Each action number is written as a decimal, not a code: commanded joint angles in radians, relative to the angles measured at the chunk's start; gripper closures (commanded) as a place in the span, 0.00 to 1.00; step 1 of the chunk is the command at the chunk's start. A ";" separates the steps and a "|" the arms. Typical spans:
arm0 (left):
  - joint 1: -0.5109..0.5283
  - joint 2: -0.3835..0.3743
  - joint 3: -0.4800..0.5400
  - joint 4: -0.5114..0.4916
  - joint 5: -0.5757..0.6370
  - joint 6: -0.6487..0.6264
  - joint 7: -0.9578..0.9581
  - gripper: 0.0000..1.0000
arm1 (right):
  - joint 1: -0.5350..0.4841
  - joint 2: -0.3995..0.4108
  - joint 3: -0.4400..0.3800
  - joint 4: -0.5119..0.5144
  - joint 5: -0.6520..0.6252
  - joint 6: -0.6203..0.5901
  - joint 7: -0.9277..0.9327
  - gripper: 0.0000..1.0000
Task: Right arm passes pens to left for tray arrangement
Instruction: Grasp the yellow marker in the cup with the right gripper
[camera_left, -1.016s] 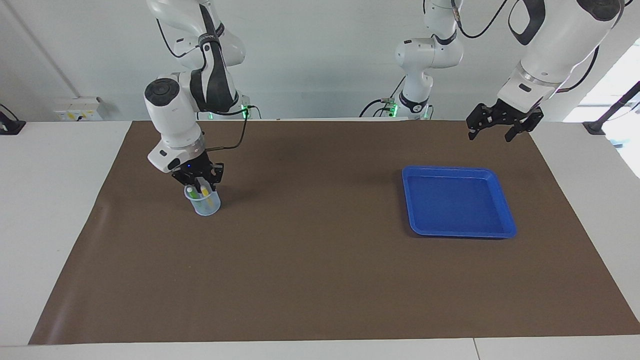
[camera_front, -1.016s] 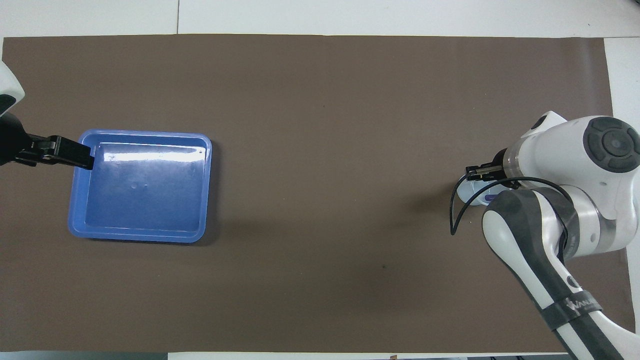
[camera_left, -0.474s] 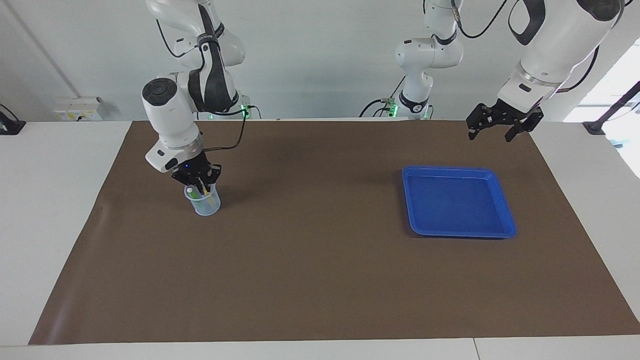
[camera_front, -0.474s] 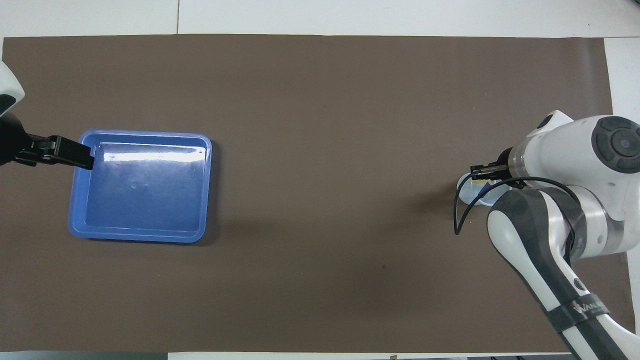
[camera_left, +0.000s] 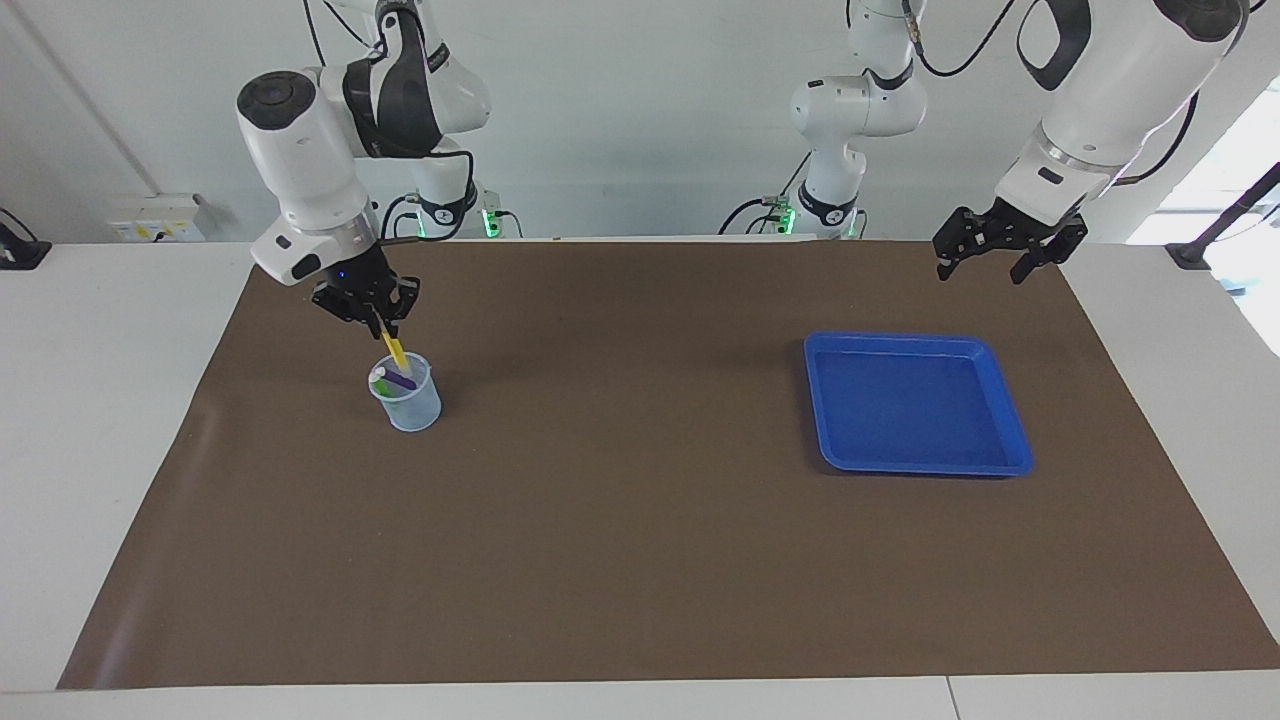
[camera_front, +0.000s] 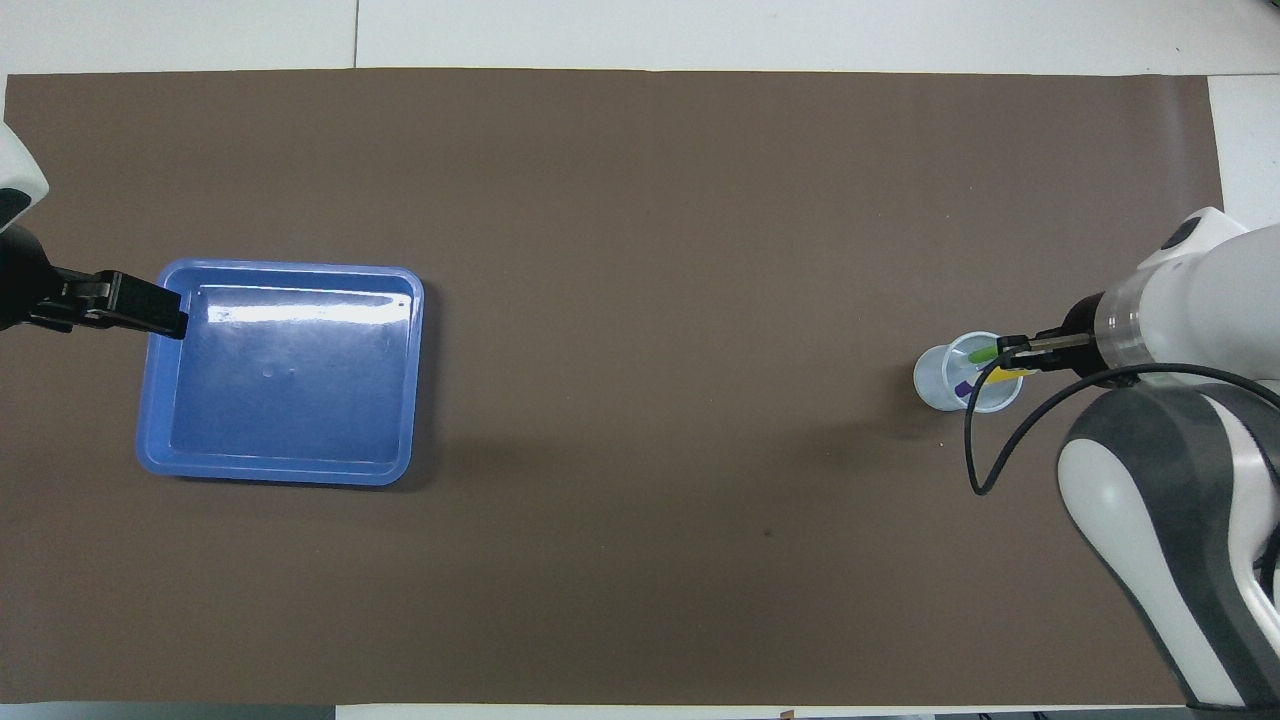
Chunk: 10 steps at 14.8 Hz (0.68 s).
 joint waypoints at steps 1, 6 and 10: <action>0.006 -0.030 0.008 -0.045 -0.009 0.016 0.002 0.00 | -0.010 -0.032 -0.005 0.049 0.014 -0.090 -0.042 1.00; 0.008 -0.036 0.013 -0.058 -0.052 0.017 -0.021 0.06 | -0.012 -0.023 -0.009 0.151 0.182 -0.193 -0.038 1.00; 0.041 -0.079 0.017 -0.147 -0.147 0.055 -0.050 0.00 | -0.001 -0.022 -0.003 0.141 0.378 -0.129 0.071 1.00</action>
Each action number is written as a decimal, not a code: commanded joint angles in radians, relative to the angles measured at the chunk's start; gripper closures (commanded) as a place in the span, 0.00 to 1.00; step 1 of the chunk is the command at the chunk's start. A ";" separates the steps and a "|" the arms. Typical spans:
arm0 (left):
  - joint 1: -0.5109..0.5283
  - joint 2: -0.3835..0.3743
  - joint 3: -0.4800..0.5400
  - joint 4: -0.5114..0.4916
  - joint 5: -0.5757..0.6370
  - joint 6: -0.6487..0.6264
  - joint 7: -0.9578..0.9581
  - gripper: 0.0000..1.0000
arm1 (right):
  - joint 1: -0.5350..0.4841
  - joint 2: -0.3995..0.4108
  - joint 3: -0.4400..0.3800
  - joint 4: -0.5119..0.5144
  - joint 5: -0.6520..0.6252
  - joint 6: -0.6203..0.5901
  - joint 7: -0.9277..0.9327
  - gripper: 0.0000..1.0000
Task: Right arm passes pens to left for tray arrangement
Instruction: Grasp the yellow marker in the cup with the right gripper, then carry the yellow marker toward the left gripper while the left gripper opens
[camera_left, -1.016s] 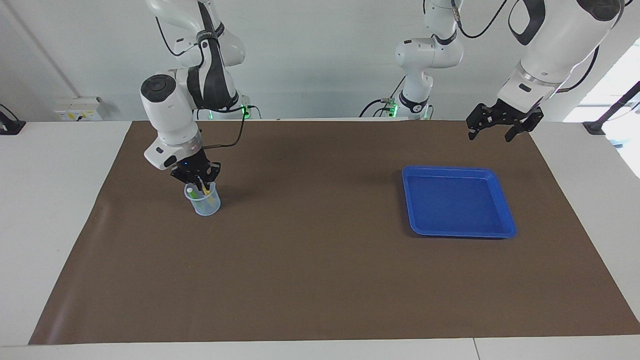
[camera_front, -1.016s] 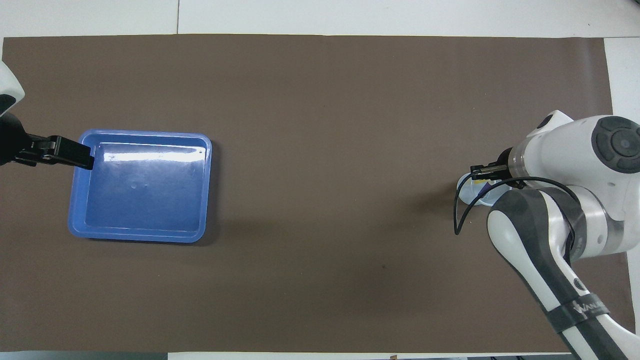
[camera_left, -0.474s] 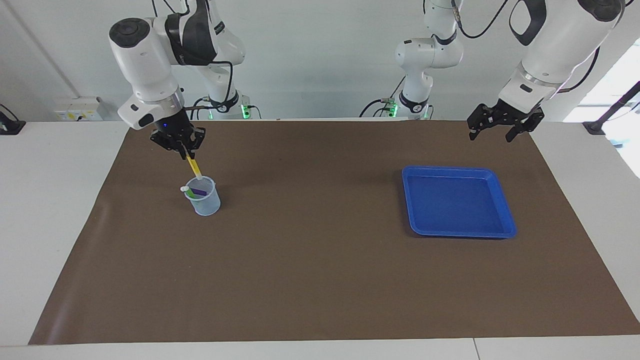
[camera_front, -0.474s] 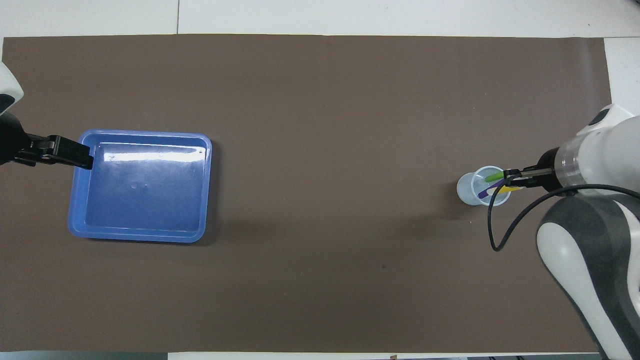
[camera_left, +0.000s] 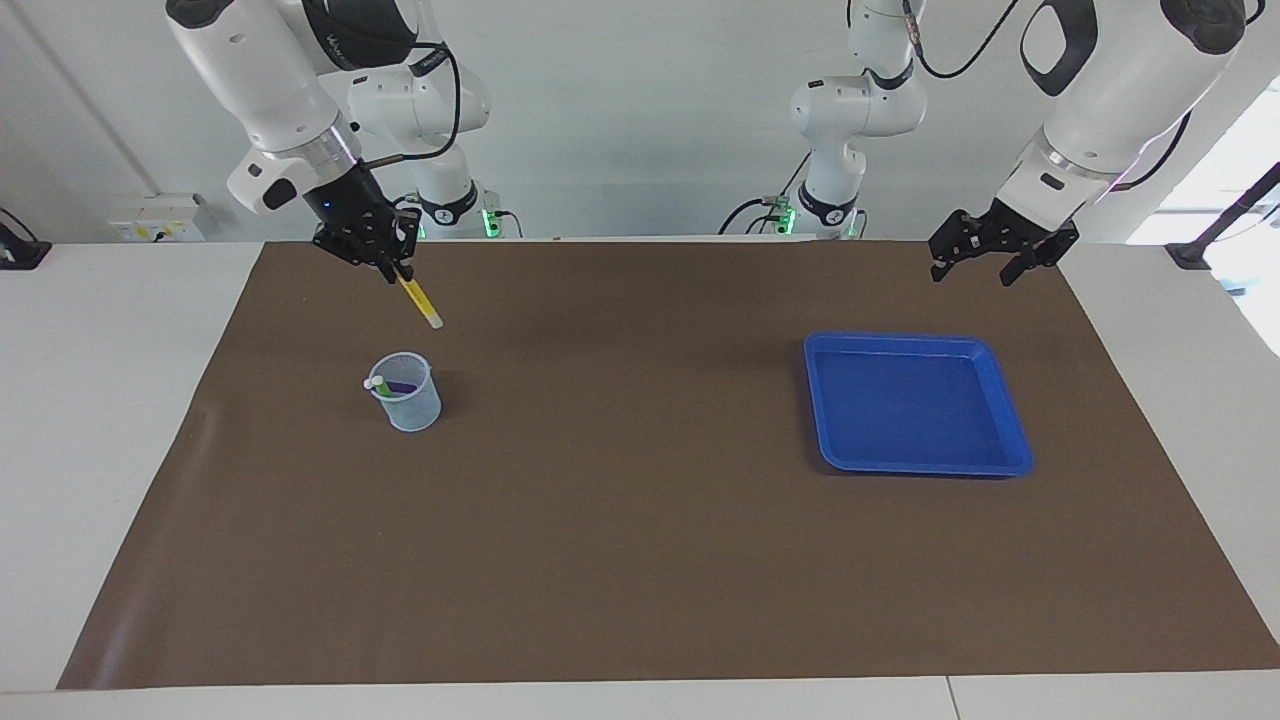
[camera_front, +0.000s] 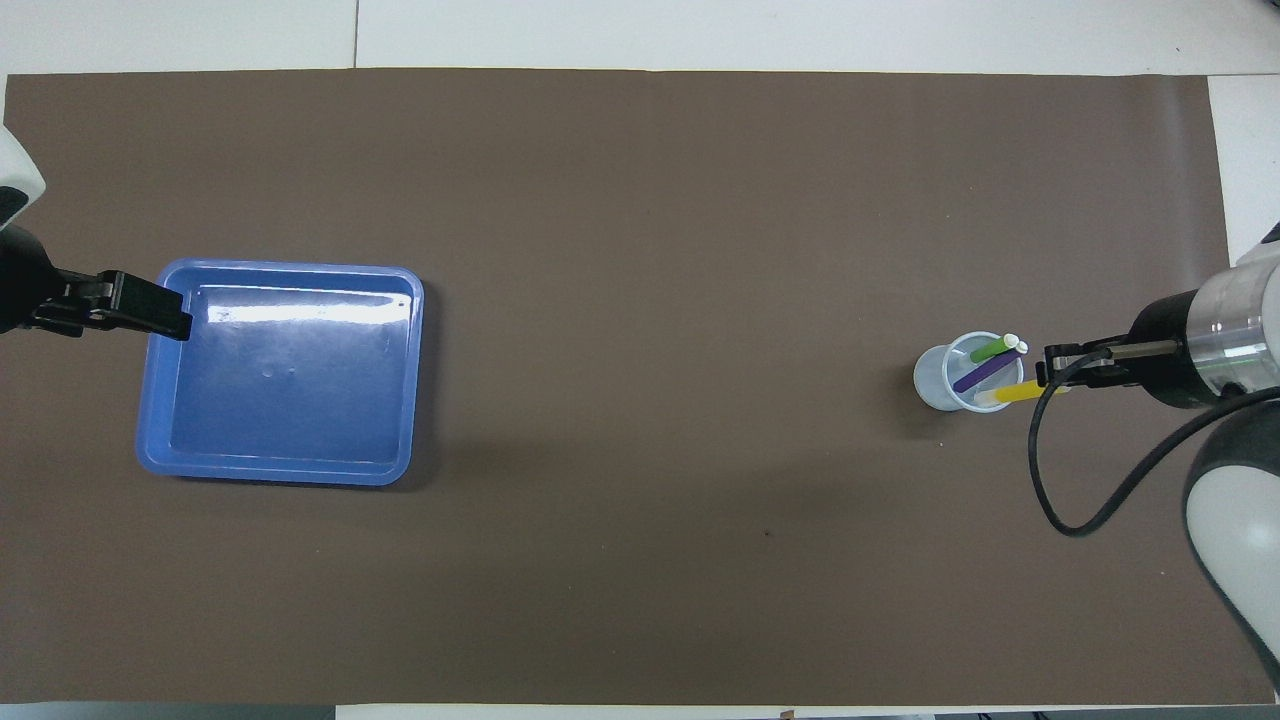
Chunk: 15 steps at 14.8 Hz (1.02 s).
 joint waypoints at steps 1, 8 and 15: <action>0.052 -0.075 0.012 -0.113 -0.122 0.039 -0.023 0.00 | 0.002 0.013 0.012 0.005 0.156 0.062 0.091 1.00; 0.117 -0.086 0.011 -0.131 -0.460 0.044 -0.402 0.00 | 0.195 0.036 0.024 -0.040 0.602 0.353 0.349 1.00; 0.181 -0.170 0.012 -0.323 -0.772 0.062 -0.457 0.00 | 0.428 0.117 0.027 -0.034 0.961 0.585 0.366 1.00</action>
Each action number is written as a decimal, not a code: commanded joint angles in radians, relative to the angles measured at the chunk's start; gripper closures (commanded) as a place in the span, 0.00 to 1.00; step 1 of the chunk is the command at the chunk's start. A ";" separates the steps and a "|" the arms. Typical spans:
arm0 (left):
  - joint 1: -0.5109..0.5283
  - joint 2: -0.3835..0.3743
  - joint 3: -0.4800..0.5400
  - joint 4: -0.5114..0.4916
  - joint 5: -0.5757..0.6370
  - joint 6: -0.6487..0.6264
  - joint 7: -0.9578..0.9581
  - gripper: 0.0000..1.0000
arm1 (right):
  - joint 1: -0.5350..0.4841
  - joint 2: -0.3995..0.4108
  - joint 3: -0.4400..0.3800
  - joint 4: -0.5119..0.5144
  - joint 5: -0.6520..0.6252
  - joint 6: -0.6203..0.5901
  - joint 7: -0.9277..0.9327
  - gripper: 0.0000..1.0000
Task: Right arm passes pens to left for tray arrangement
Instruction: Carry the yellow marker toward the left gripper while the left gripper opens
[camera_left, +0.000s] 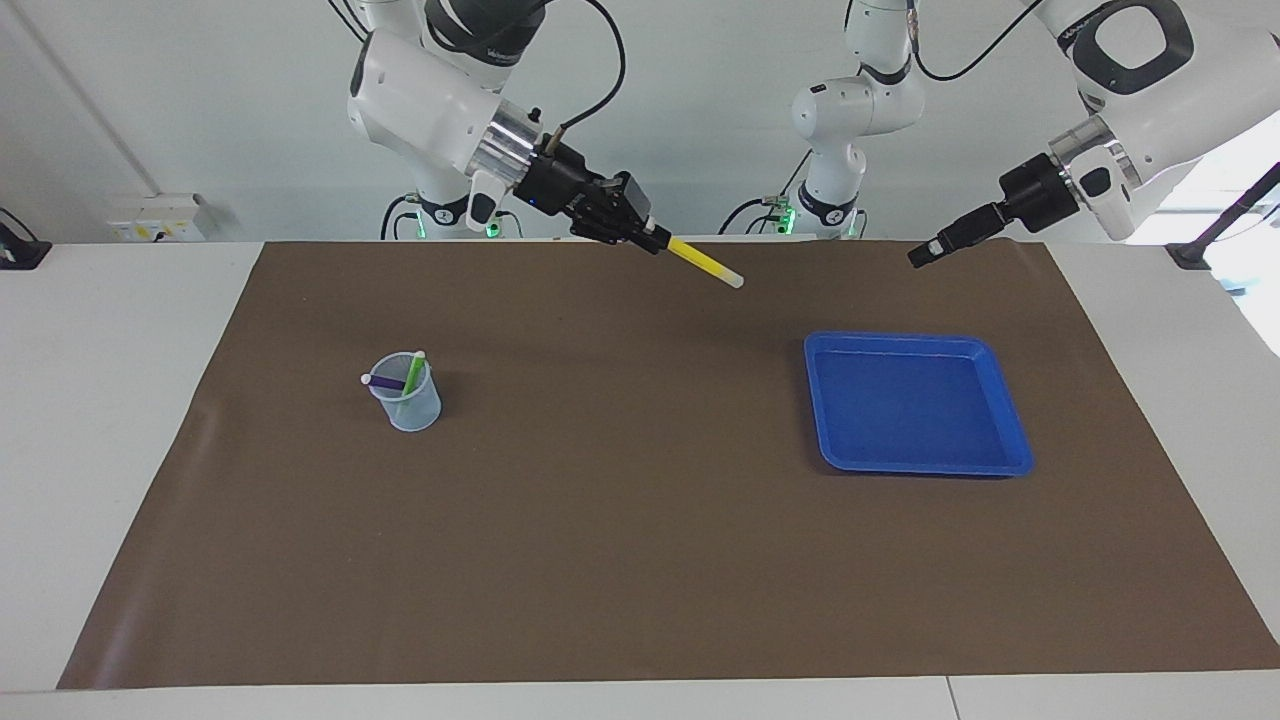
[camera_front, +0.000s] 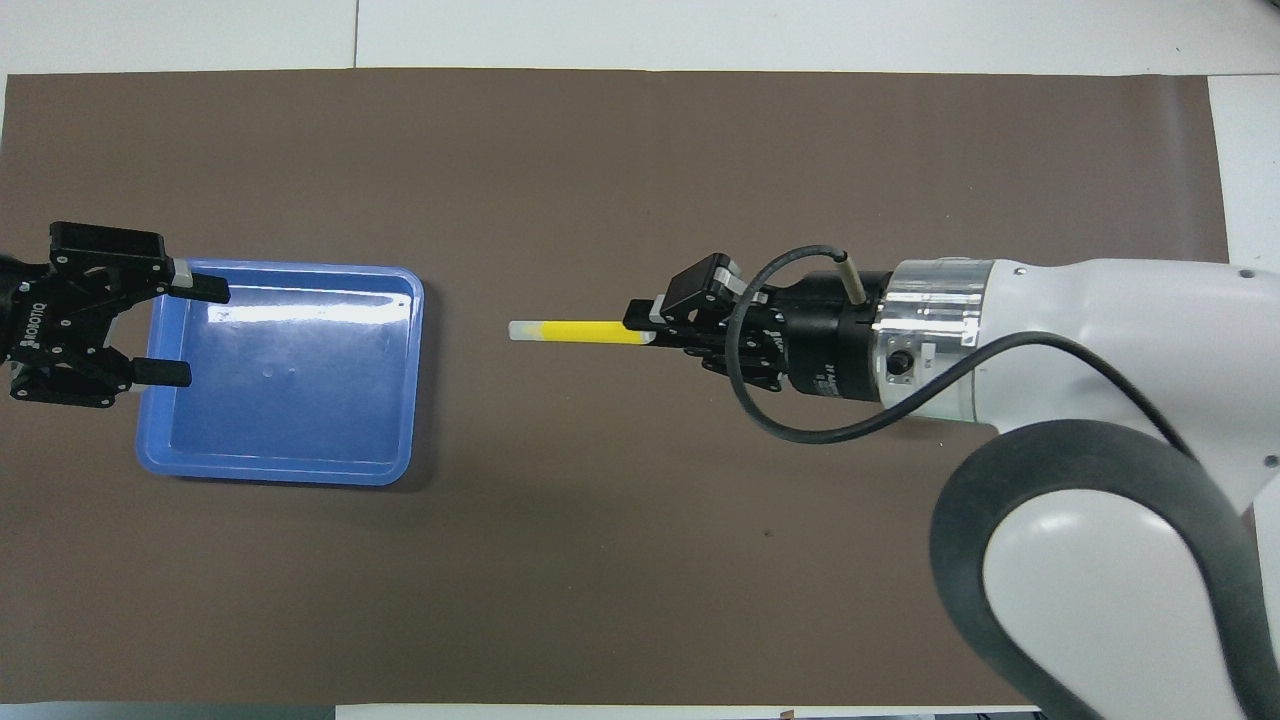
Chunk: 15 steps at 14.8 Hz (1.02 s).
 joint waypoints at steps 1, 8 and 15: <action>0.000 -0.092 0.001 -0.147 -0.114 0.059 -0.030 0.00 | 0.072 0.025 -0.005 0.000 0.134 0.075 0.006 1.00; 0.008 -0.206 0.001 -0.374 -0.314 0.143 -0.139 0.00 | 0.192 0.101 -0.004 0.037 0.263 0.199 0.015 1.00; 0.016 -0.289 0.001 -0.500 -0.428 0.229 -0.259 0.00 | 0.252 0.127 -0.004 0.051 0.277 0.245 0.100 1.00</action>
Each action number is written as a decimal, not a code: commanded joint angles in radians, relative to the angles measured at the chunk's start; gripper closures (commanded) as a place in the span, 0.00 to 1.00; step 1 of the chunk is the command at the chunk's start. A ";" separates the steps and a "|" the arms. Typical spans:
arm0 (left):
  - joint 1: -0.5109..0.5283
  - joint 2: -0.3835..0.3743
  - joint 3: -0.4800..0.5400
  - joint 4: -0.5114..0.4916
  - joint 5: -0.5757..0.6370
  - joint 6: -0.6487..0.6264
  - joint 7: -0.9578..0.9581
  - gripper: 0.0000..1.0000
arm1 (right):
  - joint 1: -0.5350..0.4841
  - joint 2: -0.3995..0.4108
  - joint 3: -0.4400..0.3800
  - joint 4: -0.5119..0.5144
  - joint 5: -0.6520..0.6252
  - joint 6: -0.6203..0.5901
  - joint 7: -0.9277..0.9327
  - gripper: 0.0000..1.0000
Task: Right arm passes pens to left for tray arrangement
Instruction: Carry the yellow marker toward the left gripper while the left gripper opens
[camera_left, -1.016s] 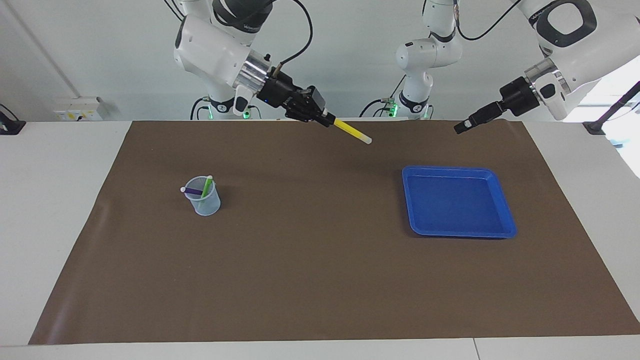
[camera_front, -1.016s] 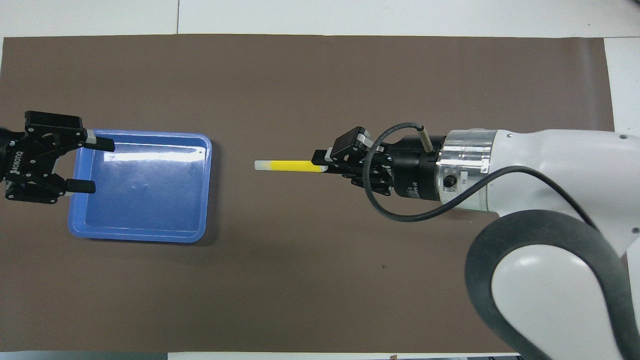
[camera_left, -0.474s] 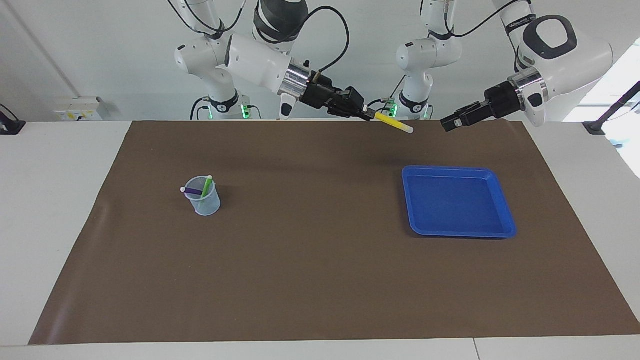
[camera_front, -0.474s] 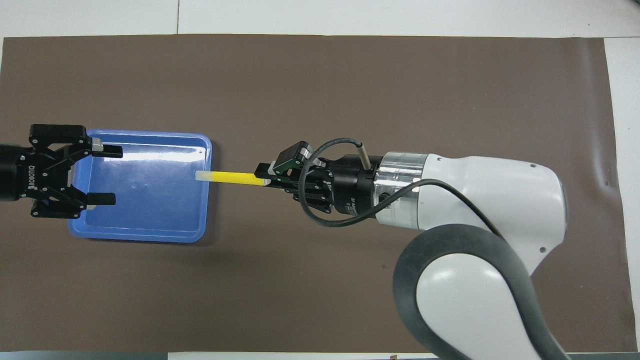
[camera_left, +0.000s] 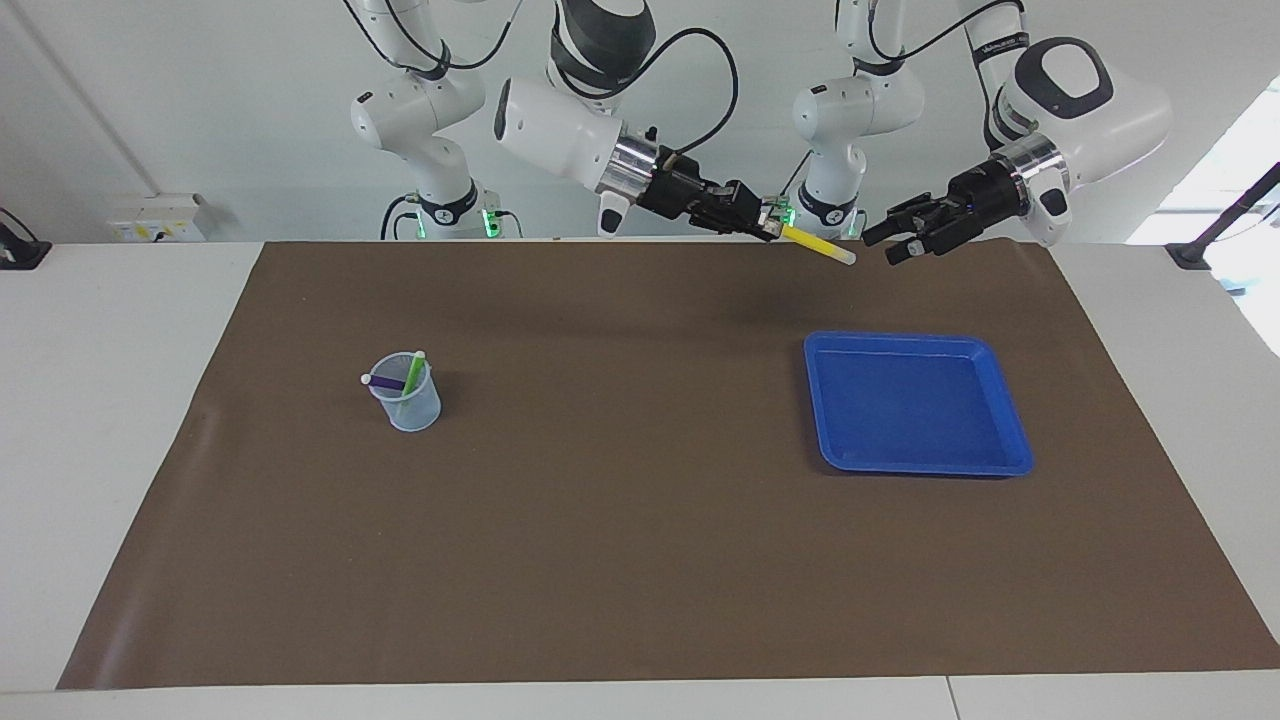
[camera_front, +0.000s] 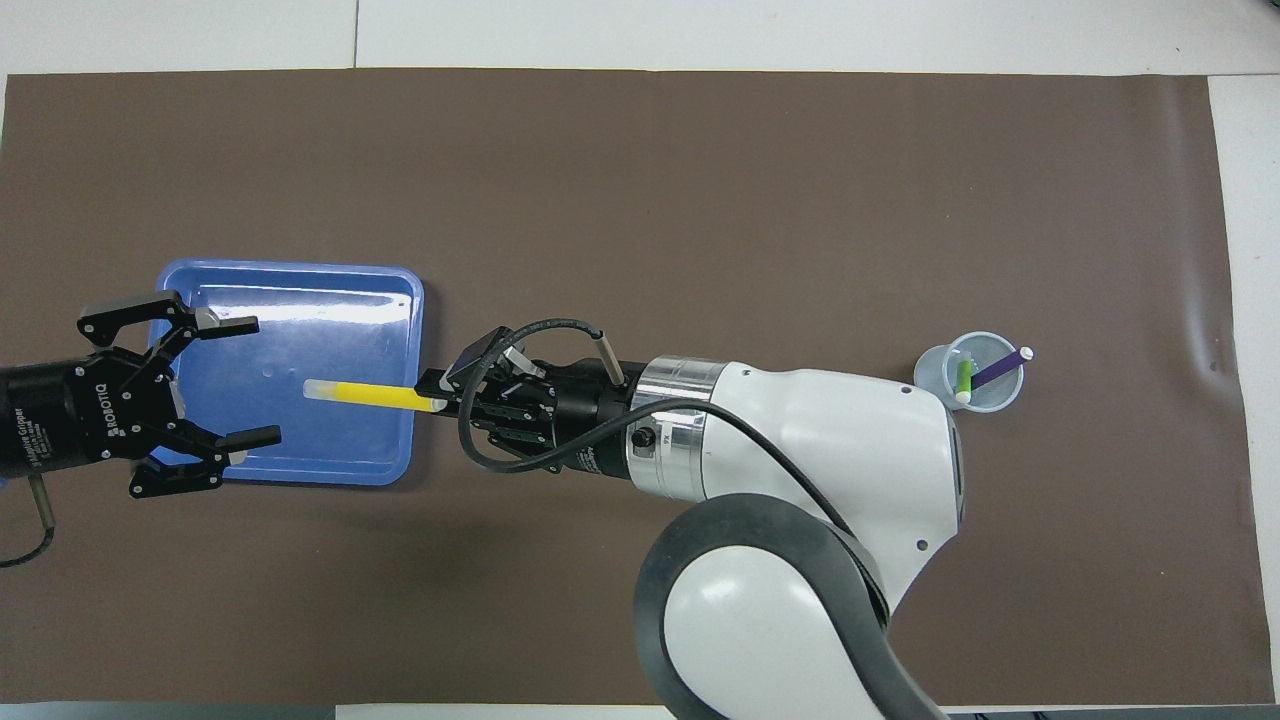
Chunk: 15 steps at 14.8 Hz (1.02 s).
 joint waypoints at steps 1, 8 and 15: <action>0.003 -0.071 0.000 -0.084 -0.033 0.032 -0.025 0.00 | 0.010 0.022 -0.003 0.027 0.018 0.017 0.025 1.00; -0.046 -0.088 -0.011 -0.116 -0.105 0.130 -0.077 0.04 | 0.031 0.059 -0.002 0.067 0.005 0.033 0.080 1.00; -0.083 -0.086 -0.020 -0.116 -0.105 0.150 -0.079 0.21 | 0.031 0.059 -0.003 0.067 0.003 0.033 0.083 1.00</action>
